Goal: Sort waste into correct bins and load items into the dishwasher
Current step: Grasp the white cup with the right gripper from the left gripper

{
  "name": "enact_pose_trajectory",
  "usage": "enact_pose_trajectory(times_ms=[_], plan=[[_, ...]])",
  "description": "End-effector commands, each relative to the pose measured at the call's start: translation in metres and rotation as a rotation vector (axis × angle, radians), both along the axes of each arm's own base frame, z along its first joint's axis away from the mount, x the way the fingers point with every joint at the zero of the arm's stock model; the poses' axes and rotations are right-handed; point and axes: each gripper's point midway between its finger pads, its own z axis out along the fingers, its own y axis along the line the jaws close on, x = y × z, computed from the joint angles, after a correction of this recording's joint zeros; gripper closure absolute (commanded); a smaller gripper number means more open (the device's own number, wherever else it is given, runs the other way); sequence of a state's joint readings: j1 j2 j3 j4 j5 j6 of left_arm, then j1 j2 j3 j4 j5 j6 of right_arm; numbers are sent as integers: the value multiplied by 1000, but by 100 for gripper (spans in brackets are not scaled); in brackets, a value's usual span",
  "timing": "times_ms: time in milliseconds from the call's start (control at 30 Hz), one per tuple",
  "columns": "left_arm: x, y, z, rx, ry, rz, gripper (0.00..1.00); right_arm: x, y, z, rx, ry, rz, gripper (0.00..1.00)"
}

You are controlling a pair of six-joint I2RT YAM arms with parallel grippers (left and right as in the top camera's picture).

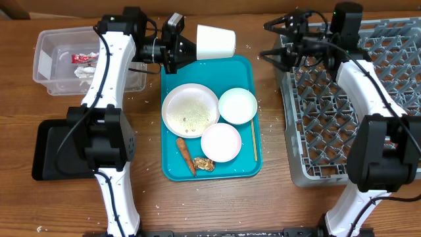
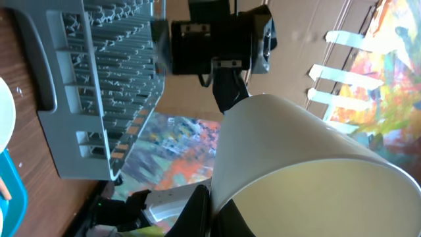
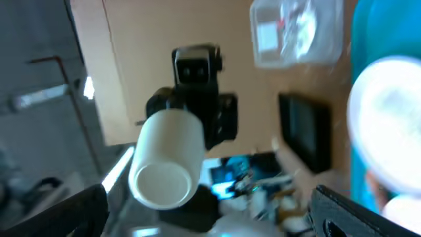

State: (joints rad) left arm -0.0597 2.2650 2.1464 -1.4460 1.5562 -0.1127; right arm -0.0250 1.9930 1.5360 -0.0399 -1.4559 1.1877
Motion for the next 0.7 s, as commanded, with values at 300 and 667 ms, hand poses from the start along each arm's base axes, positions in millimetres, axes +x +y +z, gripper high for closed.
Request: enact_pose_trajectory(times_ms=[300,667], plan=[[-6,-16,12,-27,-35,-39,96,-28,66,43,40,83,180,0],[5,-21,15,-27,-41,-48,96,-48,82,62,40,78,268,0]])
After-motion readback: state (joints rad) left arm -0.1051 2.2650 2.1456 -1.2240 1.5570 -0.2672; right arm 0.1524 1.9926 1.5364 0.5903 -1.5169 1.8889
